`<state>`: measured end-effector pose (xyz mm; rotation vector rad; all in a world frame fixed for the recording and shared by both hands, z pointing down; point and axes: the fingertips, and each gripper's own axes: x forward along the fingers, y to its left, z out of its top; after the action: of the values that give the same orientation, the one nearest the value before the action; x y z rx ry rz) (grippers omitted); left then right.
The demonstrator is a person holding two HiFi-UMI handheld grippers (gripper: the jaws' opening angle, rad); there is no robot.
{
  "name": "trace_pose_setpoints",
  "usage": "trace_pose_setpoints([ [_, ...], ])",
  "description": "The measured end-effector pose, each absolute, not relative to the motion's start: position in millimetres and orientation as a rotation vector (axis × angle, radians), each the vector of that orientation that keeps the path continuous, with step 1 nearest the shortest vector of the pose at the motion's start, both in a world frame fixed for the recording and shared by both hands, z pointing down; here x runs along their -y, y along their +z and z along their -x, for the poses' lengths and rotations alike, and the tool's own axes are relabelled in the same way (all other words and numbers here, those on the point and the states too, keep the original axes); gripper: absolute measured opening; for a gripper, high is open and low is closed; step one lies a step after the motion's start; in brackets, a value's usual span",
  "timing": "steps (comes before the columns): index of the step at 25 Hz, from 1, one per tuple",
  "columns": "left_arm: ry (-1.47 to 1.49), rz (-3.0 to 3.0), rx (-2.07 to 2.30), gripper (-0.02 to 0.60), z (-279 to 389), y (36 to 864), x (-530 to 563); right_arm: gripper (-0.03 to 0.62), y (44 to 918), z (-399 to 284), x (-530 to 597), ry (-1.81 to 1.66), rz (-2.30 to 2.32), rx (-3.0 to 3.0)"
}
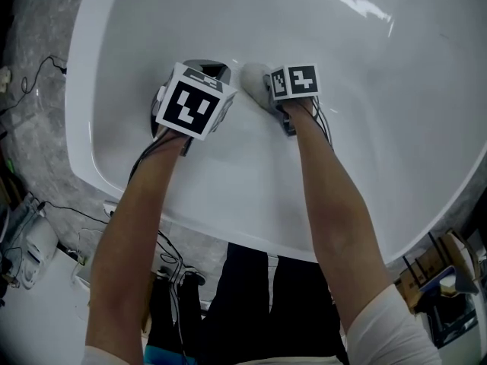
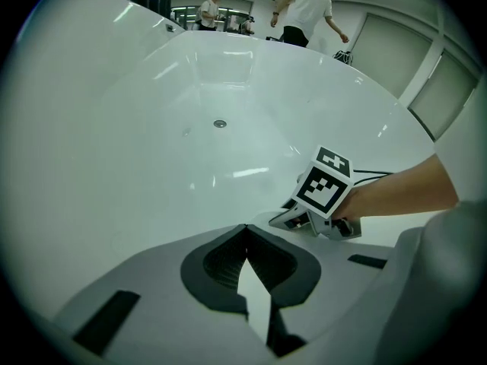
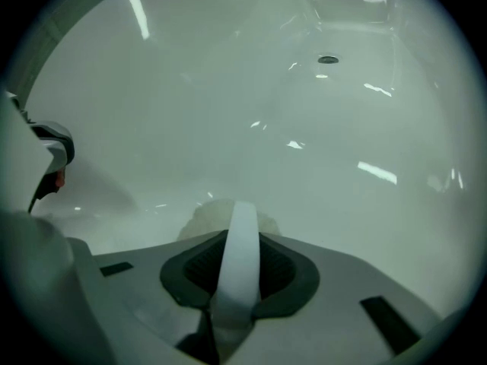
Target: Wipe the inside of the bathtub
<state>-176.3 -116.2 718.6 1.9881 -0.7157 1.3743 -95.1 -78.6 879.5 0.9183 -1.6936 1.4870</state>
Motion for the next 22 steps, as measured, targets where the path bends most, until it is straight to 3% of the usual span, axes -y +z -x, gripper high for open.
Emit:
trace_pose_setpoints([
  [22,1.382,-2.062,0.503,0.012,54,740,57,0.094,878,-68,-7,1.538,-1.049,1.494],
])
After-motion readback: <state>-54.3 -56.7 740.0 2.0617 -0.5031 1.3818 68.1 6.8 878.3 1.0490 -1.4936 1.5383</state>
